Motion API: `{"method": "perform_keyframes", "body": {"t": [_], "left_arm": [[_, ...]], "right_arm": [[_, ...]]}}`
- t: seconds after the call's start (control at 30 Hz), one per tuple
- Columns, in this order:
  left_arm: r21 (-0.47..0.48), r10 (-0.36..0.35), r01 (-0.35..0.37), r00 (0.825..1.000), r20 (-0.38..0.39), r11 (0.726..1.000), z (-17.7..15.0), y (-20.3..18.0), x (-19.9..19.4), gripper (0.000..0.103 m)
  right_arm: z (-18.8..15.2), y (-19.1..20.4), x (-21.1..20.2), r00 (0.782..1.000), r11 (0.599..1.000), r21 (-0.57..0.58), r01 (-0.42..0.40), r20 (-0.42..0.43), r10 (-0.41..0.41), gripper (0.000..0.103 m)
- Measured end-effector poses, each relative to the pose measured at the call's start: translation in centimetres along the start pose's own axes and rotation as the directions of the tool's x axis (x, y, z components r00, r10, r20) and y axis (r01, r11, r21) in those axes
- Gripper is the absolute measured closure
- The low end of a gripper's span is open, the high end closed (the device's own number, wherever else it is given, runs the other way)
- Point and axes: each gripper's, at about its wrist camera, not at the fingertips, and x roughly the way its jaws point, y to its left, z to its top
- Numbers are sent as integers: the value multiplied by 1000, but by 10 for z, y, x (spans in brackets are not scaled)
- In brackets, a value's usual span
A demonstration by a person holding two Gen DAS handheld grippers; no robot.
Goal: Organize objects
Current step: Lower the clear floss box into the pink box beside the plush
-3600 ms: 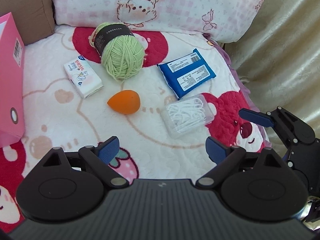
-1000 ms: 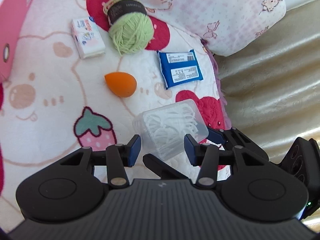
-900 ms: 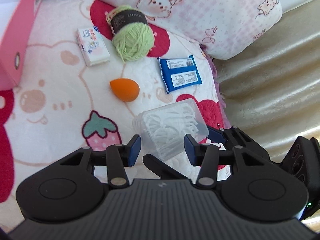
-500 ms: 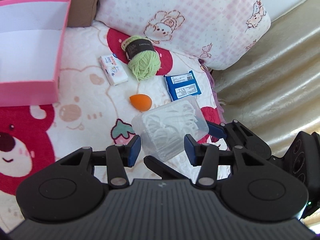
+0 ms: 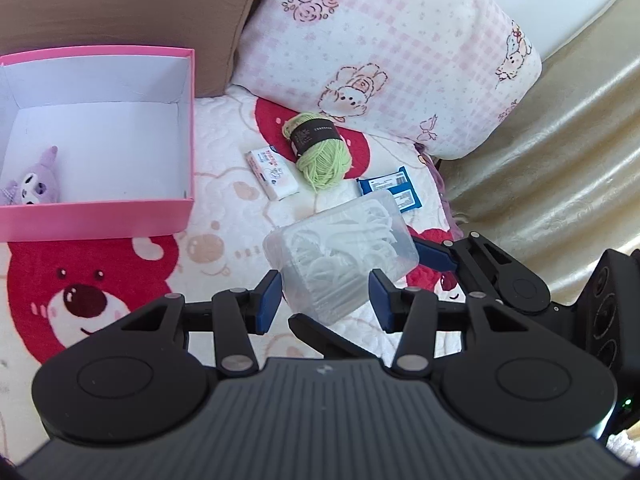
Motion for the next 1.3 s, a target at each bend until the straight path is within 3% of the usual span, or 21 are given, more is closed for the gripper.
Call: {"method": "perform_keyframes", "body": {"t": [0.23,0.5,0.9,1.3], "left_arm": [[2,4,-4,1000,-9,1000,8,11,-10,57],[0,6,-6,999,42,1000,27,26,-25,57],[-80,4,5,993,117,997,38,75,-50,57],[-153,52,-25,984,171,988,47,123,-60,57]], "right_arm": [[17,8,9,999,999,-37,-10,-39,9,7],[43,18,21,1000,999,-51,5,-30,-7,7],[77,53,51,1000,993,-121,-12,-29,9,7],[104,75,95,996,988,-133,-80,-42,75,7]]}}
